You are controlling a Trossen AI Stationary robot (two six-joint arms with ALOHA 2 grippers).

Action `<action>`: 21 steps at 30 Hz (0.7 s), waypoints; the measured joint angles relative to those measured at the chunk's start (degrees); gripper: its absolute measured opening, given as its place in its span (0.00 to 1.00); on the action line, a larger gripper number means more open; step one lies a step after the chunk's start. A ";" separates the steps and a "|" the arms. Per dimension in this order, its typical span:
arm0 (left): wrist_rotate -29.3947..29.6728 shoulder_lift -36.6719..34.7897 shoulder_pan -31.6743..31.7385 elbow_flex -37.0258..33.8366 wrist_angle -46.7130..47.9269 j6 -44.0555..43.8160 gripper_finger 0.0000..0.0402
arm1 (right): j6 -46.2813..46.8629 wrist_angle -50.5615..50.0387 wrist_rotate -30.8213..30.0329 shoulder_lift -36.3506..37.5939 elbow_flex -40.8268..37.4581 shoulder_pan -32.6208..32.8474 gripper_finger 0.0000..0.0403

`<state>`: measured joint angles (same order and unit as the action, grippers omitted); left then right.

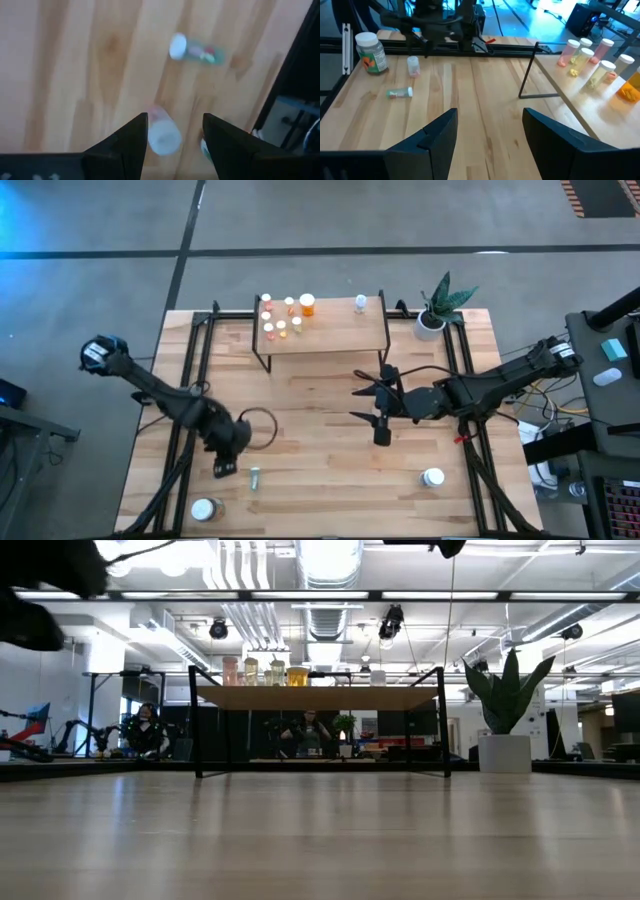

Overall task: Pick and place medicine bottles onto shelf by color
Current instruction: Put the transparent pill bottle on the shelf

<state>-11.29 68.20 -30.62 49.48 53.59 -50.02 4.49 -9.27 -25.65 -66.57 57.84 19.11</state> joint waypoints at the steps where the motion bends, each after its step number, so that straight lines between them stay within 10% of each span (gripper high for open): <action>1: 0.40 0.29 -1.62 -0.14 0.05 -1.22 0.43 | 0.00 0.04 0.00 0.00 0.00 0.00 0.53; 21: 4.19 1.34 -12.23 -6.41 -6.51 -9.68 0.43 | 0.42 0.18 0.04 0.02 0.00 0.00 0.53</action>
<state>-7.09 69.54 -42.85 43.07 47.08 -59.70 4.91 -9.08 -25.61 -66.54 57.84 19.11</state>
